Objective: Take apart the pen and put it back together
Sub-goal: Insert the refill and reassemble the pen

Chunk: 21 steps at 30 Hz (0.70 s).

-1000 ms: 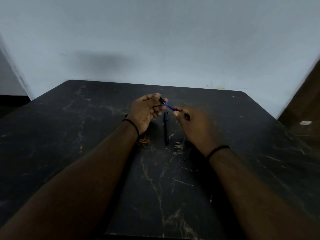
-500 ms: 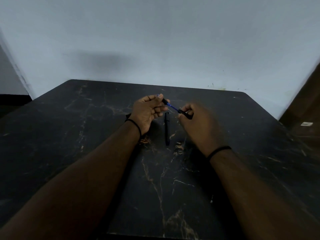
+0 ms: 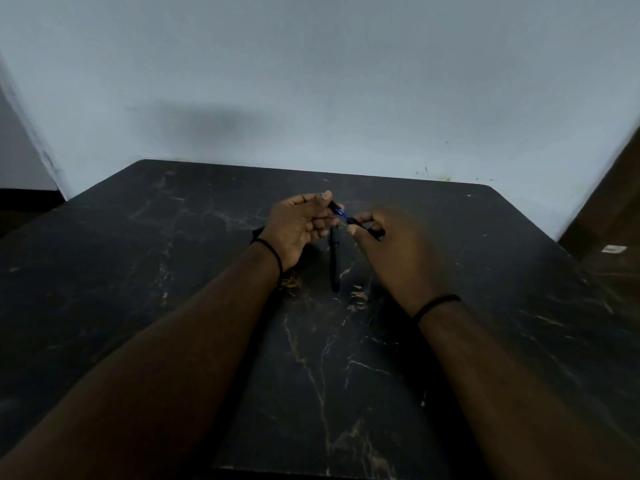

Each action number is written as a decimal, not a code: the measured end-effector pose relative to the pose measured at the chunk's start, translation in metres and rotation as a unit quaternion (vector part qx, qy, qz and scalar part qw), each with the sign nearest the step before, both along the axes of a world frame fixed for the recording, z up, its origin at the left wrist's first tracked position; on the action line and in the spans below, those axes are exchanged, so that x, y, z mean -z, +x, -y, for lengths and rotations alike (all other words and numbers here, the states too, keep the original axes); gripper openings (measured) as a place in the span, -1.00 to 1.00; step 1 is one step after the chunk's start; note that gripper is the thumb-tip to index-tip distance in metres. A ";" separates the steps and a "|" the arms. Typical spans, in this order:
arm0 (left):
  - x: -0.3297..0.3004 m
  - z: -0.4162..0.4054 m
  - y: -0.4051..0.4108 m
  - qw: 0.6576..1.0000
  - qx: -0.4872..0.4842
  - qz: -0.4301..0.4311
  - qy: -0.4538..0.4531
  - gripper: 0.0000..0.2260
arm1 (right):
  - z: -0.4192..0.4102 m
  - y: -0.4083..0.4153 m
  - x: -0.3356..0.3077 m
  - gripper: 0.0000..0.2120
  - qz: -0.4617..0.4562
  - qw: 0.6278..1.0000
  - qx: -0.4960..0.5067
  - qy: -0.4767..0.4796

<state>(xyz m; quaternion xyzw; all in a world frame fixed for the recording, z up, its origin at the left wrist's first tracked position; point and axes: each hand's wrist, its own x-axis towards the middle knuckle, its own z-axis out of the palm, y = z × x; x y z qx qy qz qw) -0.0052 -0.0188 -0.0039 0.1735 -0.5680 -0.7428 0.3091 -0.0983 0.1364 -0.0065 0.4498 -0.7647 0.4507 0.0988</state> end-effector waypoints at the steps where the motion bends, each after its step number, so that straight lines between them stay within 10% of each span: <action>1: 0.000 -0.001 0.000 1.000 0.002 0.002 0.003 -0.87 | 0.000 0.001 0.001 -0.89 -0.013 1.000 -0.002 -0.004; 21: -0.001 -0.008 -0.004 0.999 0.024 -0.012 0.024 -0.90 | 0.004 -0.009 0.009 -0.92 0.011 0.999 -0.004 -0.042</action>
